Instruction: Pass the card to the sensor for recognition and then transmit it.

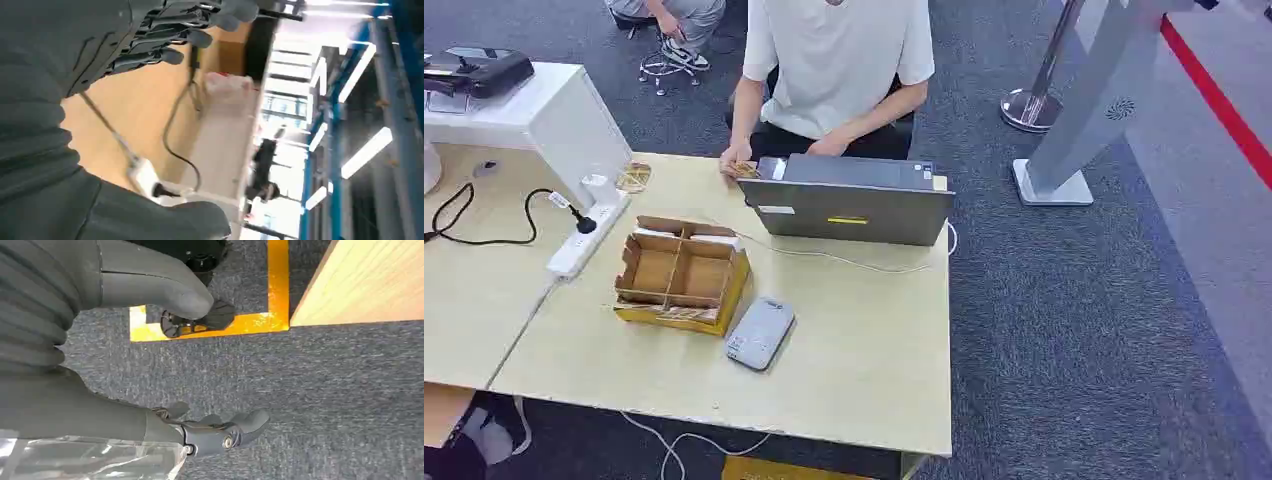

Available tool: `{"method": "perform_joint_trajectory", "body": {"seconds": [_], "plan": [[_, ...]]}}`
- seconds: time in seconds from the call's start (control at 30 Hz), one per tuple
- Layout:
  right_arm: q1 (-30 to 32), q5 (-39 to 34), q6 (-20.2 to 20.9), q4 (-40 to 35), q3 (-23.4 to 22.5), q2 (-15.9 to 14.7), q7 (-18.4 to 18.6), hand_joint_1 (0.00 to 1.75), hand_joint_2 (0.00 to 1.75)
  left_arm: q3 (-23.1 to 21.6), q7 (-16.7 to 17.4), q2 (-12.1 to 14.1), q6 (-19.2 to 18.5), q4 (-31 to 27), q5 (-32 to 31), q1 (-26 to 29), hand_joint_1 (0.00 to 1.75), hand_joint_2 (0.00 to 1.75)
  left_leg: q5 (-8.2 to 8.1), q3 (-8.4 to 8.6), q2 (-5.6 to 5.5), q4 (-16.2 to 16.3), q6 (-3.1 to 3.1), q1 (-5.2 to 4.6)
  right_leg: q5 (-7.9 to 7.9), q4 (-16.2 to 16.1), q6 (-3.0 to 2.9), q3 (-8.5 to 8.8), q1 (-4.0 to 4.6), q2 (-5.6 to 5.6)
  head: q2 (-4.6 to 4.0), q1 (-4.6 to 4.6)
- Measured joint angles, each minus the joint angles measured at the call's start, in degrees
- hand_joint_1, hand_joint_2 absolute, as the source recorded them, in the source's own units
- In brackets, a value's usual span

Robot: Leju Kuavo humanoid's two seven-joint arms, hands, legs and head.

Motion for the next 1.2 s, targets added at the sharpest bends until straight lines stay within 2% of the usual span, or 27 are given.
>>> {"method": "perform_joint_trajectory", "body": {"seconds": [0.1,0.17,0.2,0.27,0.3,0.33,0.37,0.43,0.47,0.5,0.53,0.57,0.67,0.77,0.93,0.97,1.2], "plan": [[-0.1,0.5,-0.3,0.0,0.4,0.0,0.5,0.0,1.75,-2.3,-3.0,0.2,0.6,-3.8,-1.9,0.3,0.0,1.75,0.0,0.04,0.03,0.0,0.0,0.0,0.01,0.0,0.0,-0.04,0.0,0.04,0.0,0.02],[-0.1,0.6,-0.4,0.0,0.8,0.0,0.9,0.0,1.75,-4.1,-3.8,0.7,3.1,-6.1,-5.0,0.3,0.0,1.75,0.01,0.02,-0.01,0.0,0.0,0.0,0.01,0.0,0.01,-0.04,0.0,0.0,0.0,0.04],[-0.2,0.9,-0.4,0.0,1.0,0.0,1.4,0.0,1.75,-5.5,-4.2,1.2,5.4,-7.6,-8.5,0.2,0.0,1.75,0.01,0.04,-0.02,0.0,-0.01,0.0,0.01,0.0,0.01,-0.06,0.0,-0.01,0.0,0.02],[-0.4,1.7,-0.4,0.0,1.4,0.0,2.6,0.0,1.75,-9.5,-4.4,2.8,13.2,-9.8,-21.4,-0.8,0.0,1.75,0.04,0.04,-0.04,0.0,-0.03,0.01,0.01,0.0,0.01,-0.19,0.0,-0.03,0.0,0.02],[-0.4,2.1,-0.4,0.0,1.6,0.0,3.1,0.0,1.75,-12.2,-2.1,4.0,18.6,-10.5,-31.0,-1.7,0.0,1.75,0.11,0.03,-0.06,0.0,-0.03,0.01,0.03,0.0,0.01,-0.24,0.01,-0.05,0.0,0.02],[-0.6,2.7,-0.2,0.0,2.1,0.0,3.8,0.0,1.75,-16.2,3.5,6.9,25.0,-10.5,-44.9,-3.6,0.0,1.75,0.2,-0.05,-0.16,0.0,-0.08,0.01,0.06,0.0,0.01,-0.27,0.01,-0.13,0.0,0.04],[-0.8,3.1,0.0,0.0,2.5,0.0,4.2,0.0,1.75,-19.9,9.7,9.9,28.8,-10.1,-58.5,-5.7,0.0,1.75,0.27,-0.19,-0.27,0.0,-0.08,0.06,0.14,0.1,-0.07,-0.19,0.05,-0.26,0.0,0.0],[-1.5,3.7,0.6,0.0,3.0,0.0,4.9,0.0,1.75,-26.7,20.2,14.7,31.2,-7.9,-82.7,-11.2,0.0,1.75,0.45,-0.29,-0.34,0.0,-0.16,0.04,0.27,0.1,-0.12,-0.37,0.03,-0.33,0.0,0.0],[-1.8,3.8,0.9,0.0,3.2,0.1,5.3,0.0,1.75,-30.3,24.8,18.1,30.7,-4.7,-92.3,-14.5,0.0,1.75,0.56,-0.32,-0.33,0.0,-0.22,0.05,0.41,0.1,-0.21,-0.44,0.04,-0.32,0.0,-0.04],[-2.1,4.1,1.2,0.0,3.5,0.1,5.6,0.0,1.75,-33.5,27.8,20.1,30.0,-1.5,-98.1,-17.9,0.0,1.75,0.65,-0.38,-0.3,0.0,-0.26,0.06,0.53,0.1,-0.22,-0.56,0.05,-0.23,0.0,0.02],[-2.3,4.2,1.4,-0.1,3.7,0.1,5.9,0.0,1.75,-36.4,30.0,22.2,29.6,1.5,-101.2,-20.8,0.0,1.75,0.72,-0.49,-0.24,0.0,-0.32,0.07,0.64,0.2,-0.28,-0.68,0.05,-0.14,0.0,-0.02],[-2.4,4.3,1.4,-0.1,3.9,0.1,6.3,0.0,1.75,-39.7,31.7,24.2,29.5,4.9,-101.4,-23.9,0.0,1.75,0.77,-0.56,-0.12,0.0,-0.34,0.07,0.71,0.2,-0.24,-0.77,0.05,-0.05,0.0,-0.04],[-2.4,4.4,1.4,-0.1,4.2,0.1,6.6,0.0,1.75,-45.2,33.1,27.0,29.4,10.5,-101.5,-29.5,0.0,1.75,0.78,-0.57,-0.01,0.0,-0.32,0.05,0.74,0.2,-0.21,-0.78,0.03,0.07,0.0,0.0],[-2.3,4.4,1.5,-0.1,4.2,0.1,6.6,0.0,1.75,-49.0,34.4,28.6,29.5,13.9,-102.2,-32.1,0.0,1.75,0.8,-0.61,-0.11,0.0,-0.28,0.04,0.72,0.2,-0.17,-0.77,0.03,0.0,0.0,0.02],[-2.2,4.6,1.6,-0.1,4.3,0.2,6.2,0.0,1.75,-52.3,35.0,29.8,29.8,16.9,-102.1,-33.3,0.0,1.75,0.79,-0.66,-0.02,0.0,-0.28,0.04,0.72,0.2,-0.17,-0.82,0.03,0.06,0.0,0.0],[-2.2,4.6,1.6,-0.1,4.3,0.2,6.2,0.0,1.75,-52.6,35.0,30.0,29.9,17.1,-101.9,-33.4,1.75,1.75,0.79,-0.66,0.05,0.0,-0.28,0.04,0.72,0.2,-0.18,-0.86,0.03,0.13,0.0,0.02],[-2.0,4.8,1.5,-0.1,4.7,0.4,6.3,0.0,1.75,-53.8,34.7,30.5,30.4,18.7,-101.0,-33.3,1.75,1.75,0.79,-0.71,0.09,0.0,-0.28,0.06,0.73,0.2,-0.19,-0.95,0.04,0.19,0.0,-0.02]]}}
